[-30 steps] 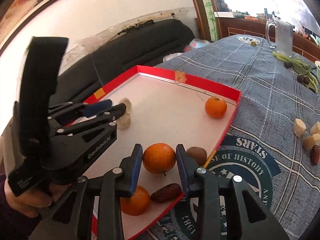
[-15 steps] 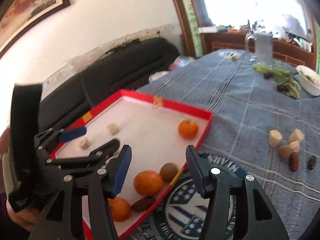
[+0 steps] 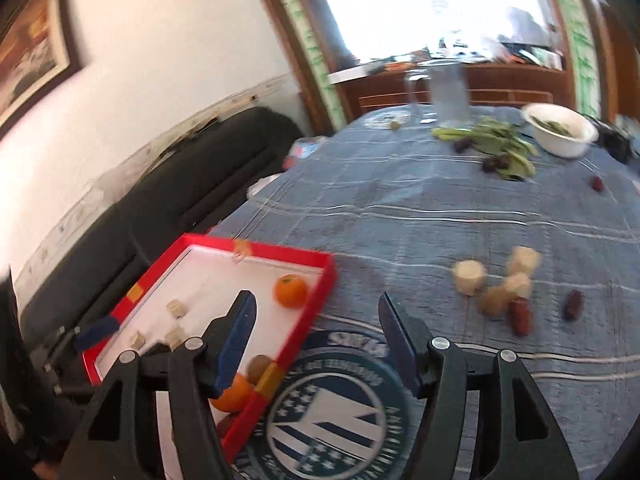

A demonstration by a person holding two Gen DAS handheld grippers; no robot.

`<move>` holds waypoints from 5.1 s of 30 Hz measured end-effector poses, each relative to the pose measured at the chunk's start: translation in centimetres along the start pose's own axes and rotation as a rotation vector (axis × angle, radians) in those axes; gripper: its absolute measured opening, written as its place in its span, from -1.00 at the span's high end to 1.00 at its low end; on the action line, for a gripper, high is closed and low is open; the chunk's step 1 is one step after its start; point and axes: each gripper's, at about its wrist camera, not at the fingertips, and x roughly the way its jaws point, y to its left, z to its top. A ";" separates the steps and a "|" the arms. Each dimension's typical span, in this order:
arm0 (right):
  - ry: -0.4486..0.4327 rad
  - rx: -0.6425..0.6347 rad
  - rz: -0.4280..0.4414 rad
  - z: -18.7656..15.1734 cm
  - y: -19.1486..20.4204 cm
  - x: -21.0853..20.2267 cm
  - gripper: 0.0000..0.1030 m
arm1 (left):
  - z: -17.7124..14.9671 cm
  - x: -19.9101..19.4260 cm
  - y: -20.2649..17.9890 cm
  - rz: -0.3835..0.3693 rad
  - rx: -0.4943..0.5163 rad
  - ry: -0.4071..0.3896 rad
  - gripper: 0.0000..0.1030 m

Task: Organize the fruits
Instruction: 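Move both open tools from the tray back to the fruit pile, then grasp the brown kiwi and red date with the left tool while the right tool grasps a dark date, then carry the kiwi, red date and dark date over the tray with both tools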

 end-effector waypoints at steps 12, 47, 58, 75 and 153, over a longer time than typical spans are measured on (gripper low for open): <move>-0.106 0.015 -0.184 4.4 -11.5 -9.6 -0.56 | 2.7 -2.2 -11.5 -0.253 0.169 0.005 -0.89; -0.043 0.210 -0.149 3.1 -20.5 -7.7 -0.57 | 3.9 6.4 -24.0 -0.343 0.197 0.165 -0.34; -0.011 0.151 -0.142 2.6 -19.4 -6.8 -0.54 | 4.6 7.7 -25.0 -0.367 0.213 0.138 0.25; 0.071 -0.094 -0.261 1.1 -14.3 -2.8 0.06 | 5.1 6.4 -21.0 -0.467 0.092 0.046 0.25; -0.022 -0.002 -0.388 1.1 -17.0 -4.1 0.58 | 3.7 -1.1 -13.0 -0.360 -0.002 -0.097 0.25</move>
